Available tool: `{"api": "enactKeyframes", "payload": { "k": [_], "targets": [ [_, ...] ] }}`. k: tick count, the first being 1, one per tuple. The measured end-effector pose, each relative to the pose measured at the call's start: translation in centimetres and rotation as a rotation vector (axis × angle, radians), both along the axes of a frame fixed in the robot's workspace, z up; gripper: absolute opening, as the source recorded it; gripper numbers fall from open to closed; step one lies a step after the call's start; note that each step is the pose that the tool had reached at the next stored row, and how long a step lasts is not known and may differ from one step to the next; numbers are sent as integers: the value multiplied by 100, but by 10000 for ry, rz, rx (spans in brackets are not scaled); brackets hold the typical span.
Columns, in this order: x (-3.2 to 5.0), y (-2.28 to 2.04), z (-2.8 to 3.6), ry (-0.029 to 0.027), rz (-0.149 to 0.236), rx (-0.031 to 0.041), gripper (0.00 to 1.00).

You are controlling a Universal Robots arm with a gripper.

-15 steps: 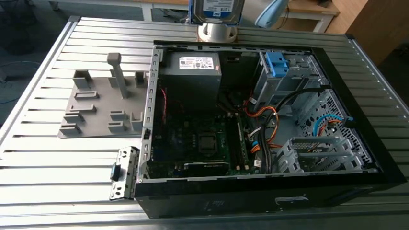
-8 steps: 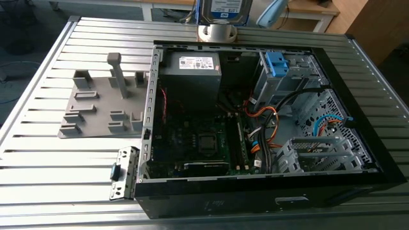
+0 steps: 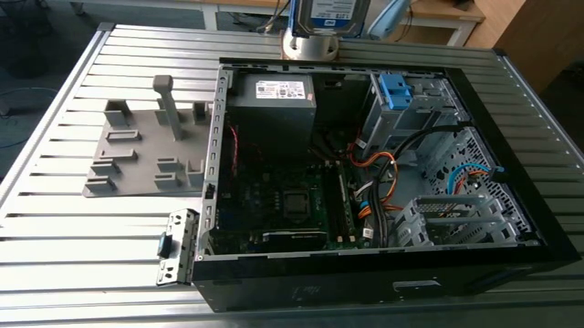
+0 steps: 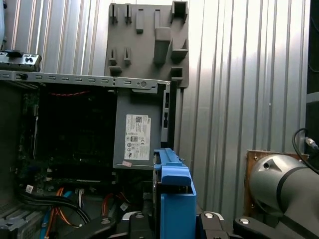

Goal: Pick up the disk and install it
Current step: 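Pick up the disk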

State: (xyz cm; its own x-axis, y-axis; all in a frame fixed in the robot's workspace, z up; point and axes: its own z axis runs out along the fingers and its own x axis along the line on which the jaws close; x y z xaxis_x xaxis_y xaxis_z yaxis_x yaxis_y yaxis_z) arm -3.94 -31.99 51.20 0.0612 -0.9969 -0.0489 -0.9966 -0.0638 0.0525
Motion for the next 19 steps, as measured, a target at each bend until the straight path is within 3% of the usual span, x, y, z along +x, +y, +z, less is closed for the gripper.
{"api": "enactKeyframes", "payload": {
  "k": [19],
  "targets": [
    [407,-15,-12,14,0,0,36]
  ]
}}
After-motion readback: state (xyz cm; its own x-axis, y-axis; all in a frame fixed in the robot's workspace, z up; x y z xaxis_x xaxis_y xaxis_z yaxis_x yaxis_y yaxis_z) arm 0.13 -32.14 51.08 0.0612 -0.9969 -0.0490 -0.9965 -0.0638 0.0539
